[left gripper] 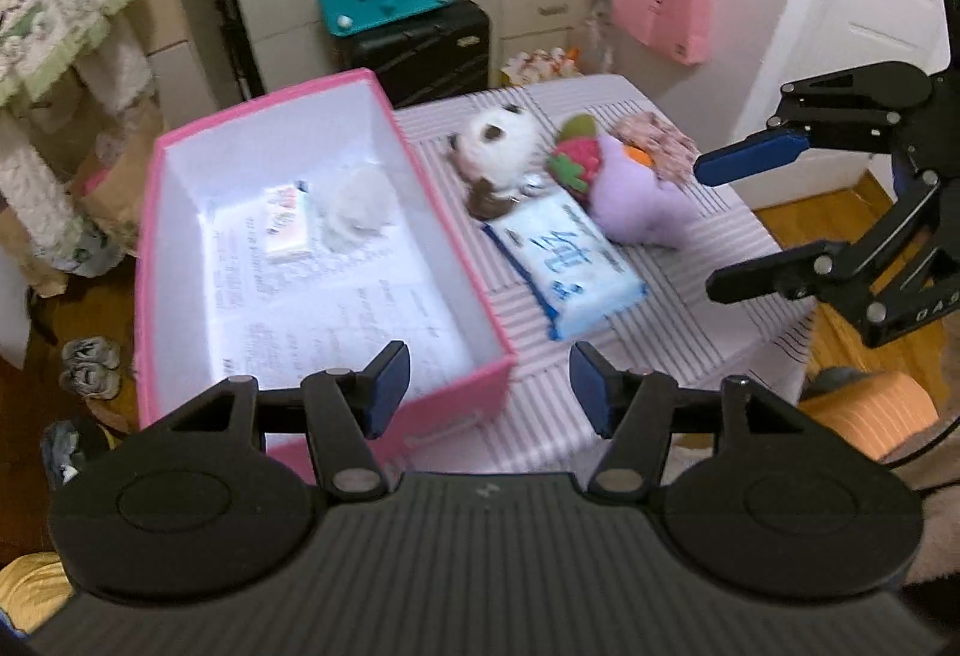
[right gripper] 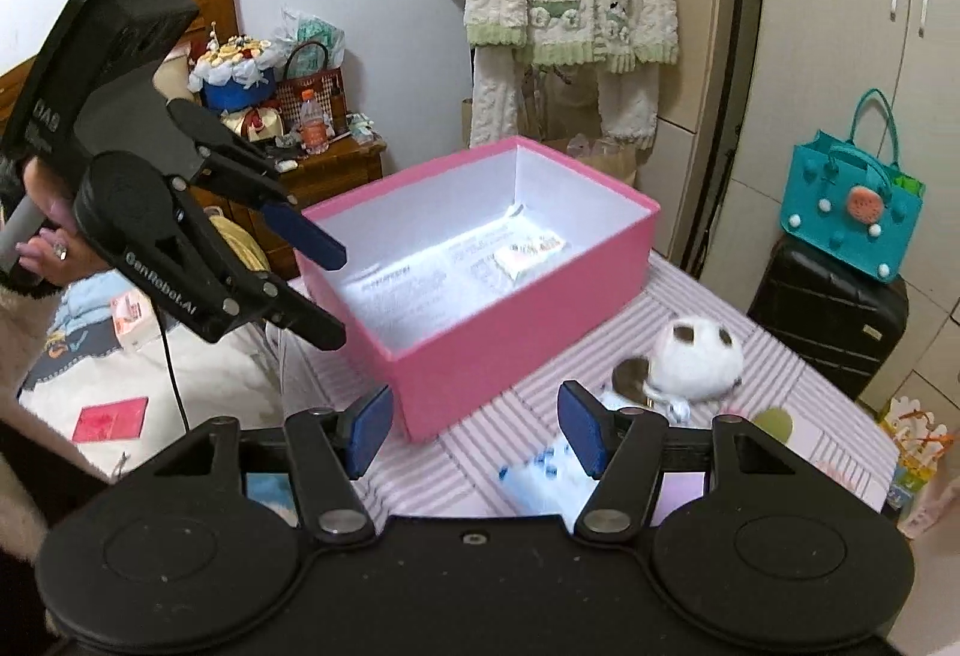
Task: Organize soft objects
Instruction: 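Move the left gripper to the blue-and-white wipes pack and grasp its end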
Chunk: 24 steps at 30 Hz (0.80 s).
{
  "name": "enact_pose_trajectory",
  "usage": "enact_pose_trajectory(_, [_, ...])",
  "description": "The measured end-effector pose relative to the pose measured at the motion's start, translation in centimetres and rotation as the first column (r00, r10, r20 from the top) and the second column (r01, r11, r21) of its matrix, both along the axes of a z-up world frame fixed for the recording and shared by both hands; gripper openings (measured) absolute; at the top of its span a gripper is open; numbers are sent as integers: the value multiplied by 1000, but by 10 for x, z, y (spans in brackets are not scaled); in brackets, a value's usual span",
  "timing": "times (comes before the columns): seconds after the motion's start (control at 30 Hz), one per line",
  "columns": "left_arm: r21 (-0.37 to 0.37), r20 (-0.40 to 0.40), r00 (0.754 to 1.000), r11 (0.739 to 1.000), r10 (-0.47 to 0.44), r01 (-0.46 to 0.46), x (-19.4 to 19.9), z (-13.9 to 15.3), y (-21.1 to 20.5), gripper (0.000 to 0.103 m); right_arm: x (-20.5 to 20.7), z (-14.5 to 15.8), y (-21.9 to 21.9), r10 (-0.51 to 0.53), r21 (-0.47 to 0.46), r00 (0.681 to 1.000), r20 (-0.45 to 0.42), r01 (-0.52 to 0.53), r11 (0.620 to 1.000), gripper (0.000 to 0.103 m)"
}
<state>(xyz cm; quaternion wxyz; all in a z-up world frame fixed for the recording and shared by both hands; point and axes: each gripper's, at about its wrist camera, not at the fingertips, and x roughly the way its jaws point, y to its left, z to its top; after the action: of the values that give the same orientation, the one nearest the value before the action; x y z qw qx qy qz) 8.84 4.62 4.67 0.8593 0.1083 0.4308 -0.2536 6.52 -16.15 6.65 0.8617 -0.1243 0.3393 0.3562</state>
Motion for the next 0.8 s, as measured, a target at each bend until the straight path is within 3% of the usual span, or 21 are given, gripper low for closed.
enact_pose_trajectory(0.3, [-30, -39, 997, 998, -64, 63, -9, -19, -28, 58, -20, -34, -20, -47, -6, 998, -33, 46, 999, 69])
enact_pose_trajectory(0.53, [-6, 11, 993, 993, -121, 121, -16, -30, -55, 58, -36, -68, -19, -66, -72, 998, 25, 67, 995, 72])
enact_pose_trajectory(0.8, [-23, 21, 984, 984, -176, 177, -10, -48, -90, 58, -22, -97, -31, -102, -25, 995, 10, 102, 994, 73])
